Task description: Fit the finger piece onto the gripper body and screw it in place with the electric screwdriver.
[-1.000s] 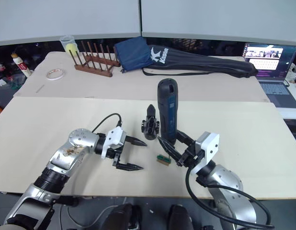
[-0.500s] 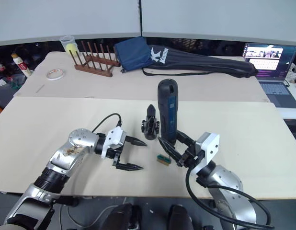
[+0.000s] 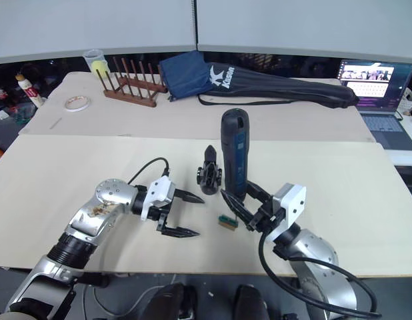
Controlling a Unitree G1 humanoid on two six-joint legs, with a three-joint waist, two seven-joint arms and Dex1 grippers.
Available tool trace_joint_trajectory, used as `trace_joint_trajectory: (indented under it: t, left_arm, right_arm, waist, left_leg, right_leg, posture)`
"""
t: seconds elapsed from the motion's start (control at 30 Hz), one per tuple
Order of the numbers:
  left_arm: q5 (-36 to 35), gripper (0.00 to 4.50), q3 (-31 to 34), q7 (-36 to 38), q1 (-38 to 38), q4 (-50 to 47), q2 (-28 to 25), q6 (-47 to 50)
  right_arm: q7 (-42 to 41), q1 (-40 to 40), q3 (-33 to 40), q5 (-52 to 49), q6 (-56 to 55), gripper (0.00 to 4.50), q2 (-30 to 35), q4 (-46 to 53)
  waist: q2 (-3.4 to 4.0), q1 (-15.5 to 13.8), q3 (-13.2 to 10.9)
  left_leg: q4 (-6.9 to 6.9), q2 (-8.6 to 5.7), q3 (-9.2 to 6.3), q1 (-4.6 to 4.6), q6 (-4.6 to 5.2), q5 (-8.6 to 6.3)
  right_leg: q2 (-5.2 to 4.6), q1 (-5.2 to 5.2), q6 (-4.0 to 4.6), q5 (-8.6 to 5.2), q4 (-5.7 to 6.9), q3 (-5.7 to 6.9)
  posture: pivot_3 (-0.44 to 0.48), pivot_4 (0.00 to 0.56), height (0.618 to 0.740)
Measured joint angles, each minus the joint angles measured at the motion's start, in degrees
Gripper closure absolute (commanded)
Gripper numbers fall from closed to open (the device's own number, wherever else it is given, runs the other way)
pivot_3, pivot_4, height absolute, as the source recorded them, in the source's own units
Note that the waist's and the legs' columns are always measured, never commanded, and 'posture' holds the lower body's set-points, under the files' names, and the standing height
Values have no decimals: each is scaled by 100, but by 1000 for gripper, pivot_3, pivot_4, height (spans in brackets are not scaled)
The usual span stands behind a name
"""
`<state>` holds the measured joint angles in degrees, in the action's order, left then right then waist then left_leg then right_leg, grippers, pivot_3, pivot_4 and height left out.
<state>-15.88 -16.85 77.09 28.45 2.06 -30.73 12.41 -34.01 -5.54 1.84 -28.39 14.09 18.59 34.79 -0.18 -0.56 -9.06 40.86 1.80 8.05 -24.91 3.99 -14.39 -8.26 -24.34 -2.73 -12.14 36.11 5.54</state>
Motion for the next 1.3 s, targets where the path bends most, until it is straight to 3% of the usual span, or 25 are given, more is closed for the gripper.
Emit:
trace_joint_trajectory:
  t: [0.6,0.9,1.3]
  left_arm:
    - [2,0,0,0,69,133,0,-129]
    - [-24,0,52,68,40,146,-145,-72]
    - [-243,0,572,-375,22,269,-126,273]
  right_arm:
    - [36,18,17,-19,13,2547,9,-15]
    - [319,292,169,-443,301,2547,278,477]
    - [735,1702,903,-2148,1463,2549,1299,618]
  waist:
    - [0,-1,0]
    - [0,-3,0]
    - [-1,0,0]
  left_leg:
    - [0,0,0,0,0,0]
    - [0,1,-1,0,0,0]
    - [-1,1,-2,0,3,-1]
  right_leg:
    - [0,0,0,0,0,0]
    - [0,0,0,0,0,0]
    - [-1,1,1,1,-2,2]
  posture:
    - [0,150,730]
    - [0,150,730]
    - [0,150,730]
